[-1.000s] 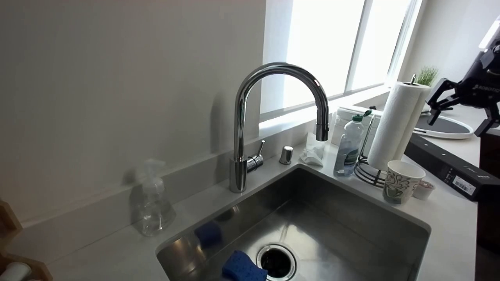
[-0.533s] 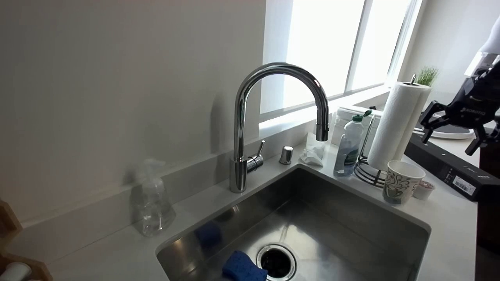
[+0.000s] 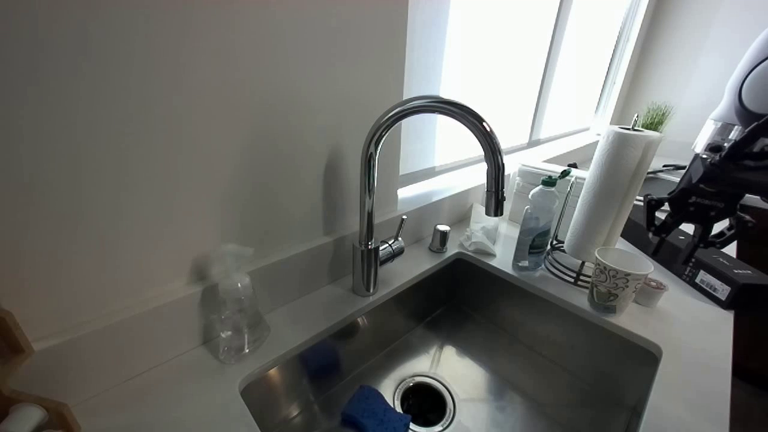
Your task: Put the paper cup inside the sink under the tap
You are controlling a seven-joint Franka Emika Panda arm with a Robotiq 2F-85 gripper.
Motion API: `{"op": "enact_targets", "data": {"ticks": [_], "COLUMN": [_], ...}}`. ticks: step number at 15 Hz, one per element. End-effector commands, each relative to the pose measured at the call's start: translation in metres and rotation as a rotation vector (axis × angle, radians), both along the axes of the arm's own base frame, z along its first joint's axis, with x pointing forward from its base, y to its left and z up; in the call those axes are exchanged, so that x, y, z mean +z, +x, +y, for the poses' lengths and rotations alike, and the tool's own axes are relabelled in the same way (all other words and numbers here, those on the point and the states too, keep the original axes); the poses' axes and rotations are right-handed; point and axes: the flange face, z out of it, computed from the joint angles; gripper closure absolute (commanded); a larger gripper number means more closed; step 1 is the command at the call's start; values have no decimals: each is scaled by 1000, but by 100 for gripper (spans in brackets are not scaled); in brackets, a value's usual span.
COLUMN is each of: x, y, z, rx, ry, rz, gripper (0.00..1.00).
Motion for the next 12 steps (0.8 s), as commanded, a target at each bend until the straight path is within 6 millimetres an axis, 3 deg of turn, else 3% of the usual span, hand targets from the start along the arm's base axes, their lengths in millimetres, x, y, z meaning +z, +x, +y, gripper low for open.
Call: {"op": "enact_targets", "data": {"ticks": [1, 5, 12], "x": [-15, -21, -29], "y": [5, 10, 14], "z": [1, 3, 4], "rx": [17, 39, 63], "ry": [3, -1, 12], "rz": [-13, -41, -71], "gripper": [60, 67, 92]}}
